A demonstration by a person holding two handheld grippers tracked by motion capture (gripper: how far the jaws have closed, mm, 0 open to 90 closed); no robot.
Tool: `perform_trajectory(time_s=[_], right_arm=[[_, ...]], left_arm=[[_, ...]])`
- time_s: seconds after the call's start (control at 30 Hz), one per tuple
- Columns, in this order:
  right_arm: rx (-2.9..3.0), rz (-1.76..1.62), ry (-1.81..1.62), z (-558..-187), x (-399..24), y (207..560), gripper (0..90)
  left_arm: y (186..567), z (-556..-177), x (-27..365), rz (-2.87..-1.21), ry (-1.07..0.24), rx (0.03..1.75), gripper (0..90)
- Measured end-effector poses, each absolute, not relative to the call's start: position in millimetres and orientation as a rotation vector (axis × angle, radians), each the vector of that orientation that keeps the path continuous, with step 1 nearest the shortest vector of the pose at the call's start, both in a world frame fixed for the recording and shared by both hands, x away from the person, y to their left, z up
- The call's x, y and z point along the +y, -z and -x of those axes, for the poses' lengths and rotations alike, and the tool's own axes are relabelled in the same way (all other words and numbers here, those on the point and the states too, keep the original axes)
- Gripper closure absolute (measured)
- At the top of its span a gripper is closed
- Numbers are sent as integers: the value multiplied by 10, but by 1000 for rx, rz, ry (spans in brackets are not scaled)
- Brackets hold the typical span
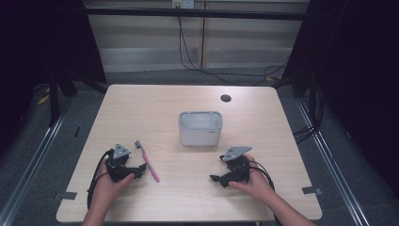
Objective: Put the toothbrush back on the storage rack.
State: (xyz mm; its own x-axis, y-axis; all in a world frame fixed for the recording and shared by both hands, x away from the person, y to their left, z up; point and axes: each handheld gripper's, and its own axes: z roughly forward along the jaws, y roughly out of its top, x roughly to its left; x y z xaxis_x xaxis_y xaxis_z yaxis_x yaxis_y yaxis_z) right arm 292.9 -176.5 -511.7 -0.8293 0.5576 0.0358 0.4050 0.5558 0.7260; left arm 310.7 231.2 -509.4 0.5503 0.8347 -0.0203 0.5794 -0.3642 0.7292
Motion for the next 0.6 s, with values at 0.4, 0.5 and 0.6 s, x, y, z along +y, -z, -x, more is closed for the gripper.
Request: perform_trajectory(time_s=[0.4, 0.5, 0.6], right_arm=[[2586, -819, -1130, -2923, -1764, 5117, 138], [2586, -819, -1130, -2923, -1764, 5117, 138], [2586, -819, -1130, -2923, -1764, 5117, 137]], left_arm=[[4789, -3213, 2355, -2047, -195, 1502, 304], [4666, -3285, 2339, -2020, -150, 1576, 310], [4580, -3368, 2265, -2024, -91, 1627, 315]])
